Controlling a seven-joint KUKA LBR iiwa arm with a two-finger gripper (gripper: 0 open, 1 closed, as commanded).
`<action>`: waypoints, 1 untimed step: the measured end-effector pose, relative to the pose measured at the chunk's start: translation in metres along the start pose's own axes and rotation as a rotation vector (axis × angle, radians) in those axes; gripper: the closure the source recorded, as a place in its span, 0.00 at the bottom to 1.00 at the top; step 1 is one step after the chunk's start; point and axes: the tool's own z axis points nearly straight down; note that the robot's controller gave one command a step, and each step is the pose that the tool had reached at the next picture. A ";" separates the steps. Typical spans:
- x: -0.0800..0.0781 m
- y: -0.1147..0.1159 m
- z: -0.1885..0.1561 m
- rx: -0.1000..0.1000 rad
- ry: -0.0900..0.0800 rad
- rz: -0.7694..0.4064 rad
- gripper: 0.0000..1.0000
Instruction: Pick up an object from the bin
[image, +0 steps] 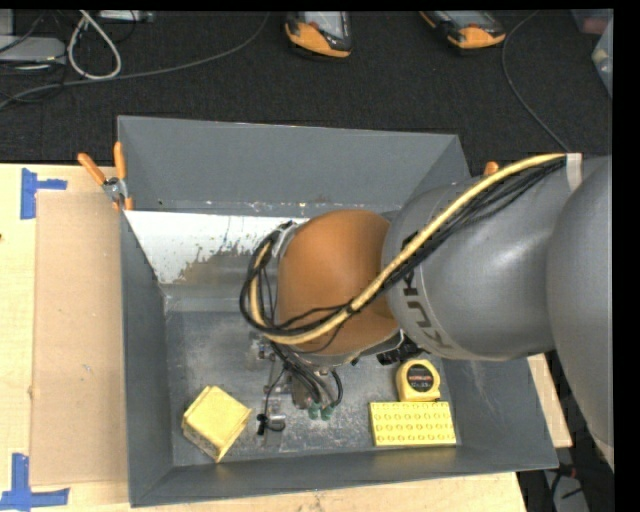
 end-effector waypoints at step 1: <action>-0.002 -0.001 -0.004 -0.002 -0.008 0.006 0.00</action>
Offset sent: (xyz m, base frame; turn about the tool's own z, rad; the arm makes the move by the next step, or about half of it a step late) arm -0.0095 0.0582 -0.0478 -0.0828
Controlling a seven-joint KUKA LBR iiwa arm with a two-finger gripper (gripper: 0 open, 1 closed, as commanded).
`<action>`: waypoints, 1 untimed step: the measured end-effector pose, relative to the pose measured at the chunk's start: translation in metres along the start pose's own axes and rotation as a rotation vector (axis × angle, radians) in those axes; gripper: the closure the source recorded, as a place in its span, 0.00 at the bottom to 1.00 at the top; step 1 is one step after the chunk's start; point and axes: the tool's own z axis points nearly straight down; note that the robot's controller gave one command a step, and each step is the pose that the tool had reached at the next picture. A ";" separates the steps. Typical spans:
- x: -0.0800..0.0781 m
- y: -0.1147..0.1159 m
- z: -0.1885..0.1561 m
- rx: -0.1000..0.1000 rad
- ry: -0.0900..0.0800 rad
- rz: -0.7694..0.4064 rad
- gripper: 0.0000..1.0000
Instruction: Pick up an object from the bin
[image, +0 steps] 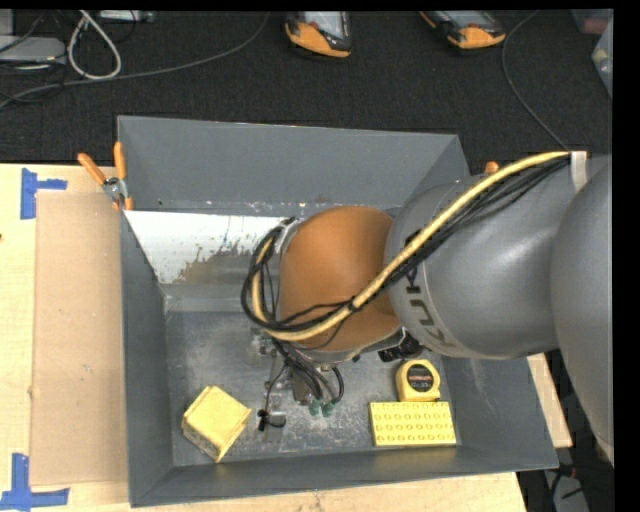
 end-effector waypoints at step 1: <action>0.011 0.061 0.054 0.000 0.002 -0.093 0.00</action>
Offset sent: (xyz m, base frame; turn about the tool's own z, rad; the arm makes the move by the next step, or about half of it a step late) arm -0.0075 0.0657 -0.0305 -0.4002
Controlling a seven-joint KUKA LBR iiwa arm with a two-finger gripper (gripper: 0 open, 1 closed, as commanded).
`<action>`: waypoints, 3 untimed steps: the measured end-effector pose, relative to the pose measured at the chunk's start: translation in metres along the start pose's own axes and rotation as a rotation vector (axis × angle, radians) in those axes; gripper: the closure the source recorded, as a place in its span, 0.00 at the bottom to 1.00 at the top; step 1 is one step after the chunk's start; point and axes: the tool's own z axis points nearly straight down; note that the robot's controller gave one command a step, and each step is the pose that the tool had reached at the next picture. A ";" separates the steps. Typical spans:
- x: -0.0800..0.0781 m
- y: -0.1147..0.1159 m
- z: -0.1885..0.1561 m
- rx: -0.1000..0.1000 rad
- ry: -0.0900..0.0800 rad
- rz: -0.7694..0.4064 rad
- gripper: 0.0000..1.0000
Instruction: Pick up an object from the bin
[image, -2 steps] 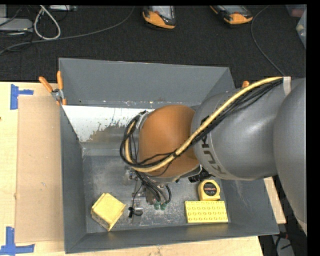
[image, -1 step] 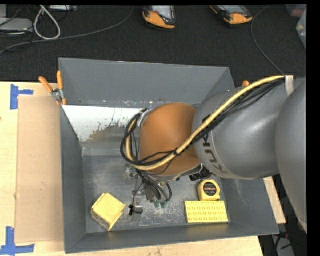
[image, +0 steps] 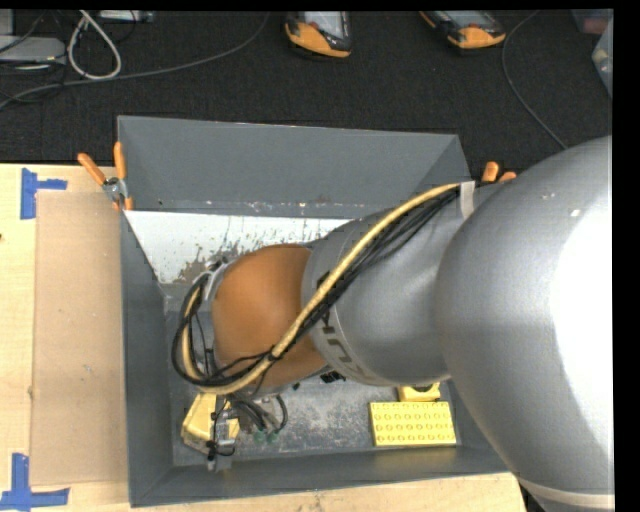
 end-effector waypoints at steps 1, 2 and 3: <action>-0.003 0.004 -0.019 0.002 -0.006 -0.295 0.00; -0.008 -0.013 -0.005 0.001 0.003 -0.041 0.00; -0.009 -0.016 0.040 0.000 -0.003 -0.375 0.00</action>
Offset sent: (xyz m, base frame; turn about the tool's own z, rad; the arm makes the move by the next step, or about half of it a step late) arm 0.0107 -0.0152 0.0035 -0.0355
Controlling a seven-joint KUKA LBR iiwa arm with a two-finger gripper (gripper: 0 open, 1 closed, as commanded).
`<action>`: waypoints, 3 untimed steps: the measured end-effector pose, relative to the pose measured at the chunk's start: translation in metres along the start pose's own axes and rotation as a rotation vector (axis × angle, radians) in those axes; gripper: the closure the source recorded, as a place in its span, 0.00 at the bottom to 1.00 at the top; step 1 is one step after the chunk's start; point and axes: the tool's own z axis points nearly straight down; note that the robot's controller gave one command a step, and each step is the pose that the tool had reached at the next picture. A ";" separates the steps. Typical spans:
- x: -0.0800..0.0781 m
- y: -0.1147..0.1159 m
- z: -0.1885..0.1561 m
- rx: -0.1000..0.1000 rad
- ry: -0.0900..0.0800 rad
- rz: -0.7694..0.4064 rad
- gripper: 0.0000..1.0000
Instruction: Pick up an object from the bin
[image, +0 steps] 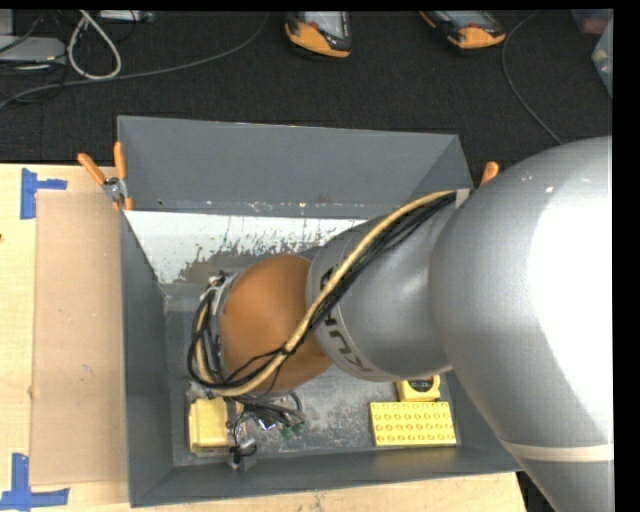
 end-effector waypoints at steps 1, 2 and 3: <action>0.002 -0.004 0.012 -0.001 -0.002 0.349 1.00; 0.002 -0.004 0.012 -0.002 -0.002 0.350 1.00; 0.004 -0.004 -0.012 -0.001 0.005 0.352 1.00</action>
Offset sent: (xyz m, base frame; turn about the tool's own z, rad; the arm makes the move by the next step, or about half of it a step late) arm 0.0000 0.0000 0.0000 0.0000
